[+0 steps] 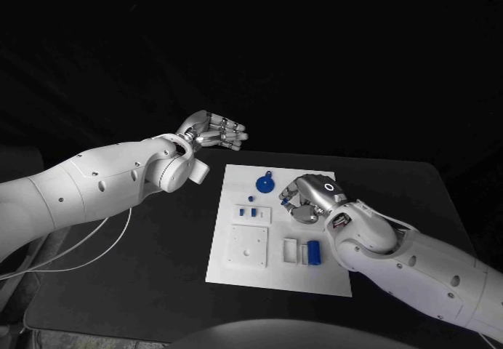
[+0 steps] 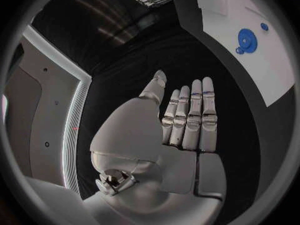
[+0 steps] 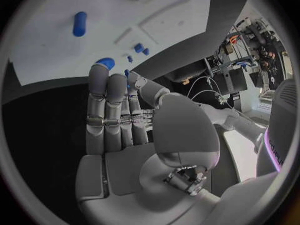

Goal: Assemble the parts on the task board

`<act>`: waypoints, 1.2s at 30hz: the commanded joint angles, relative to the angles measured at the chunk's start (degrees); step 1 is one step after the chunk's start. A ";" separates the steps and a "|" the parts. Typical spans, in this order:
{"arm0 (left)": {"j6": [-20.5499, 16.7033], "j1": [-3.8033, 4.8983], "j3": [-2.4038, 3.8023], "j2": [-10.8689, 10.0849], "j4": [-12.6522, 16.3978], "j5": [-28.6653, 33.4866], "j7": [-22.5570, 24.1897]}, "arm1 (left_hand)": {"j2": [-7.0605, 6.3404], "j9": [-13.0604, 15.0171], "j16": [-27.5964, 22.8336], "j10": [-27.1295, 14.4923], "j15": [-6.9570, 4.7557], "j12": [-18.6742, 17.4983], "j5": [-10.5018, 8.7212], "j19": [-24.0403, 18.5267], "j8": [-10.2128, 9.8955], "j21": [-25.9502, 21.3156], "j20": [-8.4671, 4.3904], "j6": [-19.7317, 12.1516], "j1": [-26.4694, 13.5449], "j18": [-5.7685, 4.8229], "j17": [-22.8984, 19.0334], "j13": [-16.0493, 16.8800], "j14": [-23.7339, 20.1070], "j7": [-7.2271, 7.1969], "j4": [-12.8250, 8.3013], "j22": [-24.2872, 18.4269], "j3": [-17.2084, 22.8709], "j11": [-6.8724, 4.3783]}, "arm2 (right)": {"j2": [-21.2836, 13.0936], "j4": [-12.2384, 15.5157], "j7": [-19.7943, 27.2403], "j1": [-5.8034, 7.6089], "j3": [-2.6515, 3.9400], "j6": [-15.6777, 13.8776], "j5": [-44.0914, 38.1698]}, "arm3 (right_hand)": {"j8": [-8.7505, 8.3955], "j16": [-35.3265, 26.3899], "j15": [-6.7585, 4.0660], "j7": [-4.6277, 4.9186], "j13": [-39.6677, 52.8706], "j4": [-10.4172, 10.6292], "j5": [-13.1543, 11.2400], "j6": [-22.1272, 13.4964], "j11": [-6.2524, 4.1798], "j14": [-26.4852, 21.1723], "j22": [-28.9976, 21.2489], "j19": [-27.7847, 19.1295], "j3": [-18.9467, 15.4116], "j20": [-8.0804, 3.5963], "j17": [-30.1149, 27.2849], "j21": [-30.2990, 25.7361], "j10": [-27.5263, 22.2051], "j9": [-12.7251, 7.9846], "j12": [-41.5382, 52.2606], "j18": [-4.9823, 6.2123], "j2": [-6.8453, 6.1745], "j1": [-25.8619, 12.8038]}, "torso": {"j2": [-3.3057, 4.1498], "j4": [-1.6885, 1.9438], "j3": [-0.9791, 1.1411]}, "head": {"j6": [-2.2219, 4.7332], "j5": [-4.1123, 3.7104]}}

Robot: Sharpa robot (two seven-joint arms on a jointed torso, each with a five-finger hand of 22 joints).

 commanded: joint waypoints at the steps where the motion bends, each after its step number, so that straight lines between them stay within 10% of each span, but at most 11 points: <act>1: 0.06 0.09 0.06 0.41 0.08 0.48 0.42 | 0.29 -0.01 -0.22 -0.31 -0.08 0.13 -0.14 0.33 -0.26 0.23 -0.15 -0.43 -0.23 0.37 -0.07 0.02 -0.51 -0.06 0.24 -0.05 0.04 0.03 | 1.05 0.16 0.96 -0.96 -0.44 -1.22 -1.29 | 0.19 0.00 -0.27 -0.01 0.10 0.08 0.19 0.31 0.04 0.03 0.35 0.39 0.14 -0.28 -0.02 -0.44 0.26 0.09 0.40 1.10 0.40 -0.25 | 0.00 0.14 -0.06 | -0.38 1.31; 18: 0.17 0.08 0.07 2.27 -0.27 0.84 0.66 | 0.38 -0.01 -0.22 -0.27 -0.09 0.13 -0.12 0.38 -0.27 0.27 -0.17 -0.45 -0.20 0.37 -0.07 0.02 -0.49 -0.05 0.32 -0.26 0.07 0.01 | 6.94 -3.47 0.40 -4.77 -3.40 -1.34 -3.86 | 0.19 0.02 -0.38 0.00 0.10 0.04 0.37 0.27 0.06 0.05 0.96 0.65 0.30 -0.34 -0.05 -0.90 0.23 0.10 0.40 1.20 0.31 -0.22 | 0.08 0.07 0.03 | -1.37 3.68; 36: 0.64 0.08 0.07 2.37 -0.45 0.87 0.46 | 0.55 -0.01 -0.22 -0.21 -0.10 0.13 -0.12 0.44 -0.27 0.33 -0.17 -0.42 -0.29 0.35 -0.07 0.02 -0.52 -0.07 0.29 -0.68 0.00 -0.01 | 8.93 -7.22 -0.20 -5.71 -3.87 0.59 -4.76 | 0.19 -0.04 -0.47 0.00 0.10 -0.16 0.80 0.27 0.07 0.02 1.68 0.88 0.34 -0.44 -0.20 -1.57 0.23 0.09 0.41 1.21 0.31 -0.31 | 0.09 0.03 0.05 | -2.23 4.48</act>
